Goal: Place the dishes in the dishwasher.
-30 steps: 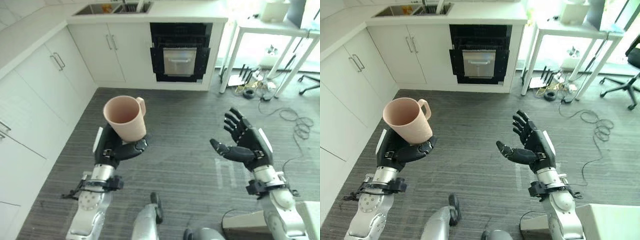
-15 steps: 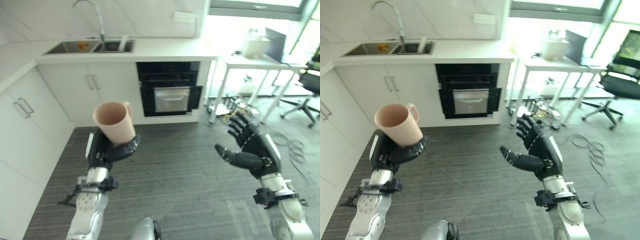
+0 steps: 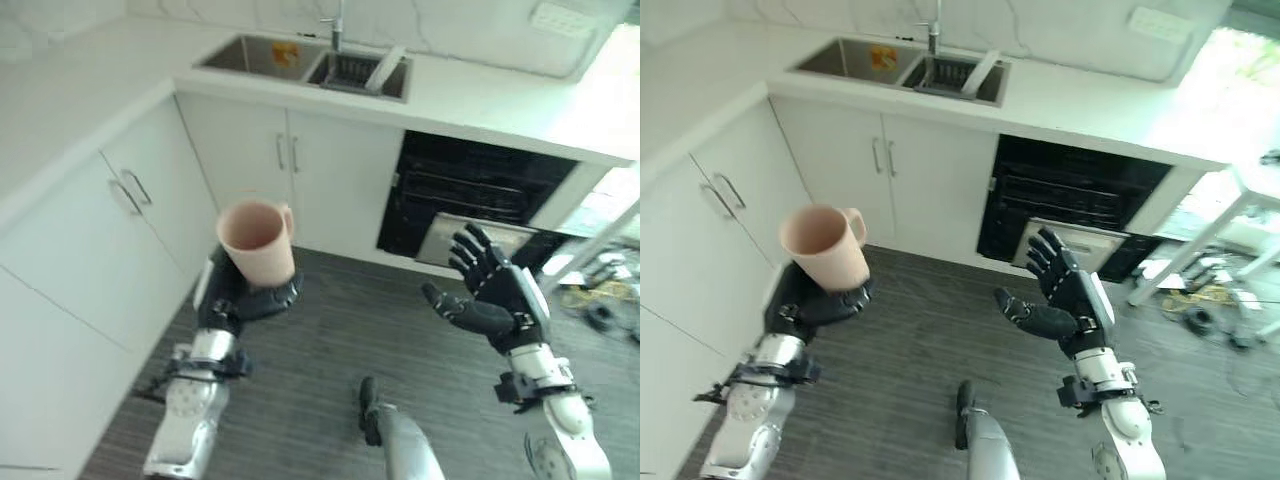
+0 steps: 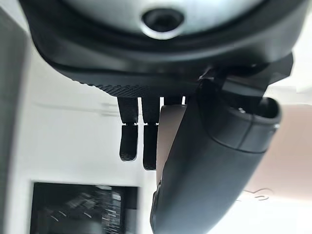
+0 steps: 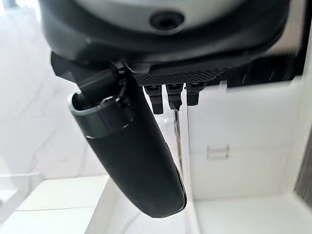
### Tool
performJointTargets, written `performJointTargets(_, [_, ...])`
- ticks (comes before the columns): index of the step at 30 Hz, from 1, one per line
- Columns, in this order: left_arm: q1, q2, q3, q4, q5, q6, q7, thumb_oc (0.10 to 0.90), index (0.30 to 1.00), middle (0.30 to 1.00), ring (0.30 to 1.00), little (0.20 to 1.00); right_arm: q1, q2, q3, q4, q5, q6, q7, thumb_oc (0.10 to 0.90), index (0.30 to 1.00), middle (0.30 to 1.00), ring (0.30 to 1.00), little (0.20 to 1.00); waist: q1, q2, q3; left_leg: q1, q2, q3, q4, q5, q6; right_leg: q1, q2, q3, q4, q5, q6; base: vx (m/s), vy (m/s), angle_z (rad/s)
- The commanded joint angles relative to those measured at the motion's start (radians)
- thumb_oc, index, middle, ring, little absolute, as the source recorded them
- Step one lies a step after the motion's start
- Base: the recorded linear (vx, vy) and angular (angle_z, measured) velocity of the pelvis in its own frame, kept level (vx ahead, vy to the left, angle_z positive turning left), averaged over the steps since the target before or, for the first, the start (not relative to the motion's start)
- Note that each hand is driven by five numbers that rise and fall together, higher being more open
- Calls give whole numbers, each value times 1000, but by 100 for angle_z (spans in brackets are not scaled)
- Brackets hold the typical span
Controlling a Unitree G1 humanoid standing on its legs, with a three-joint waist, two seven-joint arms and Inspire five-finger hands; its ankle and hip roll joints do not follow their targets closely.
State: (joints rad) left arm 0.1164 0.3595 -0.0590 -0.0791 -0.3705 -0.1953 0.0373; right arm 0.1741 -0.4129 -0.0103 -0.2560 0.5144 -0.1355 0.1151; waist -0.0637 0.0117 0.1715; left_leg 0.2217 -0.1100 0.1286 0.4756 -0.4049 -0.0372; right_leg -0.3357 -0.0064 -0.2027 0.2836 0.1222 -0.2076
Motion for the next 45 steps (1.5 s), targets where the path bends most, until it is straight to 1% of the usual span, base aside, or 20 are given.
performJointTargets(1, [-128, 93, 40, -221, -30, -121, -7, 400, 300, 300, 300, 300, -83, -33, -55, -105, 49, -82, -38, 800, 900, 900, 900, 900, -11, -44, -96, -199, 122, -24, -176, 115, 40, 139, -141, 41, 16, -191, 336, 278, -169, -22])
performJointTargets(2, [-130, 92, 43, -221, -33, -118, -10, 400, 300, 300, 300, 300, -88, -33, -54, -104, 42, -82, -39, 800, 900, 900, 900, 900, -8, -43, -98, -191, 128, -22, -176, 121, 34, 145, -135, 38, 16, -198, 330, 398, -226, -30])
performJointTargets(3, [-132, 87, 48, -221, -24, -115, -10, 400, 300, 300, 300, 300, -89, -26, -57, -102, 39, -79, -39, 800, 900, 900, 900, 900, -9, -37, -105, -172, 147, -20, -176, 166, 10, 157, -113, 41, 16, -219, 314, 341, -193, -36])
performJointTargets(4, [-132, 87, 49, -222, -25, -115, -9, 400, 300, 300, 300, 300, -84, -26, -61, -103, 38, -77, -38, 800, 900, 900, 900, 900, -7, -35, -106, -162, 152, -22, -176, 209, -1, 164, -104, 45, 16, -226, 307, 376, -227, -29])
performJointTargets(5, [-127, 87, 53, -226, -34, -114, -13, 400, 300, 300, 300, 300, -73, -30, -70, -103, 37, -76, -35, 800, 900, 900, 900, 900, -1, -39, -102, -156, 149, -29, -176, 279, -17, 178, -97, 52, 16, -240, 297, 184, -129, -18])
performJointTargets(6, [-126, 86, 54, -227, -36, -114, -14, 400, 300, 300, 300, 300, -70, -32, -72, -104, 37, -77, -33, 800, 900, 900, 900, 900, 1, -41, -100, -158, 147, -31, -176, 291, -19, 182, -96, 54, 16, -243, 295, 180, -127, -29])
performJointTargets(7, [-122, 85, 56, -230, -36, -118, -15, 400, 300, 300, 300, 300, -65, -34, -76, -103, 38, -81, -28, 800, 900, 900, 900, 900, 5, -47, -97, -154, 141, -34, -176, 335, -24, 190, -95, 60, 16, -249, 289, 150, -84, -50])
performJointTargets(8, [-117, 77, 59, -226, -40, -141, -25, 400, 300, 300, 300, 300, -56, -36, -88, -96, 31, -96, -26, 800, 900, 900, 900, 900, 20, -48, -66, -249, 144, -16, -176, 329, -20, 224, -79, 75, 16, -272, 289, 147, -20, -59])
performJointTargets(9, [-115, 76, 62, -221, -46, -148, -27, 400, 300, 300, 300, 300, -67, -35, -91, -85, 32, -98, -21, 800, 900, 900, 900, 900, 16, -33, -61, -281, 158, 4, -176, 276, -16, 225, -71, 76, 16, -277, 296, 136, 56, -40])
performJointTargets(10, [-109, 78, 69, -224, -53, -150, -25, 400, 300, 300, 300, 300, -77, -33, -93, -78, 32, -96, -9, 800, 900, 900, 900, 900, 15, -18, -59, -304, 169, 24, -176, 248, -13, 222, -67, 75, 16, -278, 302, 74, 119, -28])
performJointTargets(12, [-122, 80, 52, -205, -45, -165, -16, 400, 300, 300, 300, 300, -95, -36, -82, -69, 31, -98, -19, 800, 900, 900, 900, 900, 12, -12, -60, -311, 168, 25, -176, 234, -1, 224, -68, 76, 16, -286, 299, 35, 113, -22])
performJointTargets(14, [-146, 80, 38, -190, -17, -164, 1, 400, 300, 300, 300, 300, -96, -26, -76, -68, 29, -91, -17, 800, 900, 900, 900, 900, 2, -7, -79, -310, 154, 11, -176, 185, 15, 218, -77, 65, 16, -289, 303, 28, 123, -31])
performJointTargets(18, [-154, 80, 48, -200, -16, -141, -2, 400, 300, 300, 300, 300, -69, -14, -85, -77, 34, -90, -10, 800, 900, 900, 900, 900, -5, -11, -111, -297, 145, 14, -176, 163, 25, 218, -95, 50, 16, -290, 312, 33, 55, 12])
performJointTargets(24, [-170, 77, 38, -195, -19, -128, 1, 400, 300, 300, 300, 300, -77, 4, -75, -79, 3, -92, -12, 800, 900, 900, 900, 900, -3, -11, -122, -316, 140, 11, -176, 167, 29, 211, -106, 37, 16, -288, 319, -44, 35, 10])
performJointTargets(35, [-170, 79, 45, -208, -8, -130, -10, 400, 300, 300, 300, 300, -98, 18, -73, -77, 15, -100, -25, 800, 900, 900, 900, 900, 4, -12, -120, -312, 136, 18, -176, 157, 43, 214, -102, 45, 16, -293, 321, -33, 3, -1])
performJointTargets(36, [-169, 79, 46, -210, -7, -128, -11, 400, 300, 300, 300, 300, -101, 20, -72, -78, 13, -98, -26, 800, 900, 900, 900, 900, 5, -11, -120, -309, 134, 18, -176, 155, 44, 216, -101, 45, 16, -294, 320, -31, -9, 1])
performJointTargets(39, [-152, 82, 54, -221, -5, -134, -11, 400, 300, 300, 300, 300, -107, 25, -66, -79, 11, -88, -18, 800, 900, 900, 900, 900, 18, -9, -116, -301, 135, 29, -176, 152, 45, 227, -105, 7, 16, -296, 319, -14, 11, -4])
performJointTargets(43, [-138, 82, 61, -229, -26, -120, -12, 400, 300, 300, 300, 300, -117, 27, -56, -78, 18, -64, -14, 800, 900, 900, 900, 900, 23, -10, -113, -287, 130, 14, -176, 148, 50, 250, -97, 15, 16, -300, 310, 24, 48, -19])
performJointTargets(44, [-139, 82, 60, -229, -35, -116, -20, 400, 300, 300, 300, 300, -117, 28, -56, -82, 29, -54, -15, 800, 900, 900, 900, 900, 21, -12, -107, -286, 130, 13, -176, 151, 50, 272, -97, 11, 16, -271, 315, 64, 62, -26])
performJointTargets(45, [-140, 82, 58, -228, -38, -117, -30, 400, 300, 300, 300, 300, -117, 33, -55, -88, 38, -52, -12, 800, 900, 900, 900, 900, 18, -10, -97, -283, 132, 8, -176, 155, 53, 288, -96, -2, 16, -219, 325, 85, -12, -16])
